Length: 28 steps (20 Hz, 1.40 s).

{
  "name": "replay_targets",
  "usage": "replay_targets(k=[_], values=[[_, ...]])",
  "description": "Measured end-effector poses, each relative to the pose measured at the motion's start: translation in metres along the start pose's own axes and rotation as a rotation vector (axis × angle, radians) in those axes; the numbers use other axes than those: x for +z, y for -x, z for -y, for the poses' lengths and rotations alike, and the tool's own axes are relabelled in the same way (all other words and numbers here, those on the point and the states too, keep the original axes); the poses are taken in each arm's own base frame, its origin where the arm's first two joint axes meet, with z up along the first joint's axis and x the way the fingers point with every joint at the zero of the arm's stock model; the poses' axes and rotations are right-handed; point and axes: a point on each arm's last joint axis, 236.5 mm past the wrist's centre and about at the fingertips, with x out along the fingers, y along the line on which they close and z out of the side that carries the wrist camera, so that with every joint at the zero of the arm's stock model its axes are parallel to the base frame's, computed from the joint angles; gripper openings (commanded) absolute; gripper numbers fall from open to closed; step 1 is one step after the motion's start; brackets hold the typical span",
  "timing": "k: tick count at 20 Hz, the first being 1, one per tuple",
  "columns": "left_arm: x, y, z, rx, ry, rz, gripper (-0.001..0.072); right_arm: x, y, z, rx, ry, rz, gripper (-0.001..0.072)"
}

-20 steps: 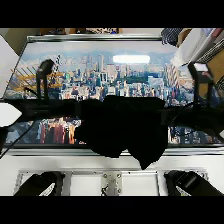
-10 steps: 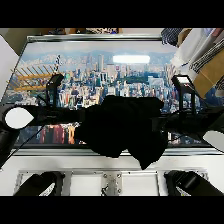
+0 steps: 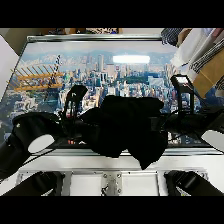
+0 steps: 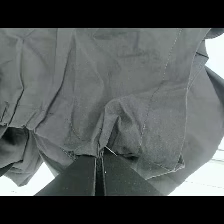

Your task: Fold the clothes and pants, and hang the long-sleeved shirts on hangers.

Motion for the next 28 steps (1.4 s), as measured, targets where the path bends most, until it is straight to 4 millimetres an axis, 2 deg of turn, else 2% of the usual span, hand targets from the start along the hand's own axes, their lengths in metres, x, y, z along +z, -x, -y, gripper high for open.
replay_targets(k=[3,7,10,13,16,21,25,28], values=[[0.007,0.010,-0.009,0.072,-0.008,0.035,0.0616,0.000,0.000,0.000,0.000,0.000,0.000,0.0013],[0.048,0.038,-0.041,0.140,0.059,0.154,0.0616,0.000,0.000,0.000,0.000,0.000,0.000,0.0013],[0.079,0.058,-0.083,0.212,0.105,0.241,0.0616,0.000,0.000,0.000,0.000,-0.001,0.000,0.0013],[0.094,0.056,-0.142,0.329,0.153,0.240,0.0616,0.000,0.000,0.000,-0.001,-0.001,-0.001,0.0013],[0.100,0.036,-0.212,0.442,0.208,0.186,0.0616,-0.001,0.000,0.000,-0.002,-0.001,-0.004,0.0013],[0.098,-0.022,-0.328,0.555,0.309,0.111,0.0616,-0.002,0.000,0.001,-0.005,-0.001,-0.009,0.0013],[0.090,-0.073,-0.389,0.591,0.290,0.070,0.0616,-0.002,0.000,0.001,-0.005,-0.001,-0.009,0.0013],[0.087,-0.104,-0.422,0.628,0.247,0.020,0.0616,-0.002,-0.001,0.001,-0.005,-0.001,-0.009,0.0013]])
